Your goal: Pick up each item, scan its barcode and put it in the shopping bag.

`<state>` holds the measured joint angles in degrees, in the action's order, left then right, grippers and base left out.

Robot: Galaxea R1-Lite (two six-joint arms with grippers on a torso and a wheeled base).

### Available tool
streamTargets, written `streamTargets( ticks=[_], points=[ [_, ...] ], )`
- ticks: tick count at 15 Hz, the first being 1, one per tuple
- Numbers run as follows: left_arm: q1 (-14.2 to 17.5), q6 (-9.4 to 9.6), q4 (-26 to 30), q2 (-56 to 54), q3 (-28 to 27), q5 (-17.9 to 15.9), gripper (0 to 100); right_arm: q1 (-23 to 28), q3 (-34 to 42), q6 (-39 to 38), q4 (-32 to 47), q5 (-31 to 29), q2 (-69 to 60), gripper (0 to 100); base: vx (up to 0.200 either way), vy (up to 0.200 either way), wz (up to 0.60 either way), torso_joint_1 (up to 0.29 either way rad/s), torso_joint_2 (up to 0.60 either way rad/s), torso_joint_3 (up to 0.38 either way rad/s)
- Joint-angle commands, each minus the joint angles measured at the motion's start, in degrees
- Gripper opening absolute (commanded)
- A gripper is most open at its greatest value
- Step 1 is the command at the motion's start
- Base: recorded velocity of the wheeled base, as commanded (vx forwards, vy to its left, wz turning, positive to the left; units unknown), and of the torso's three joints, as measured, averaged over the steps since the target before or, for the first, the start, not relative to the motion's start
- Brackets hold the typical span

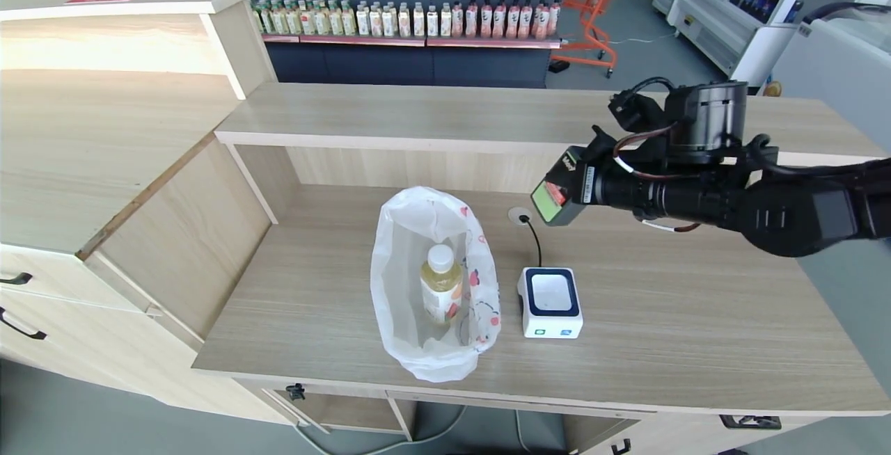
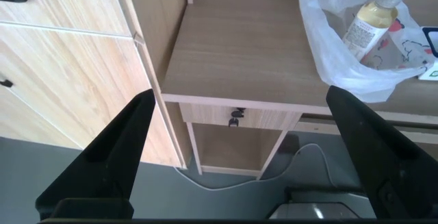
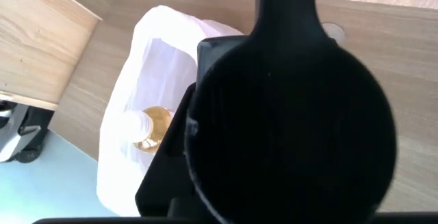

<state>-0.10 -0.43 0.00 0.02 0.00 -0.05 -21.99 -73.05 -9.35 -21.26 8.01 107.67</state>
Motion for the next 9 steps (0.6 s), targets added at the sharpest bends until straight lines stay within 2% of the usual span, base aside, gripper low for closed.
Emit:
streamTargets(
  ticks=[1,5,9],
  points=[
    [0.01,-0.01,0.00,-0.02,0.00,0.05,100,-3.32,-9.48,0.91,-0.45,2.45,13.53,0,0.000,0.000,0.00,0.000,0.00,0.000],
    [0.01,-0.01,0.00,-0.02,0.00,0.05,100,-7.28,-17.22,0.91,-4.05,2.45,23.47,0,0.000,0.000,0.00,0.000,0.00,0.000],
    [0.01,-0.01,0.00,-0.02,0.00,0.05,100,-8.86,-24.78,3.90,-3.88,3.77,30.06,0,0.000,0.000,0.00,0.000,0.00,0.000]
  ],
)
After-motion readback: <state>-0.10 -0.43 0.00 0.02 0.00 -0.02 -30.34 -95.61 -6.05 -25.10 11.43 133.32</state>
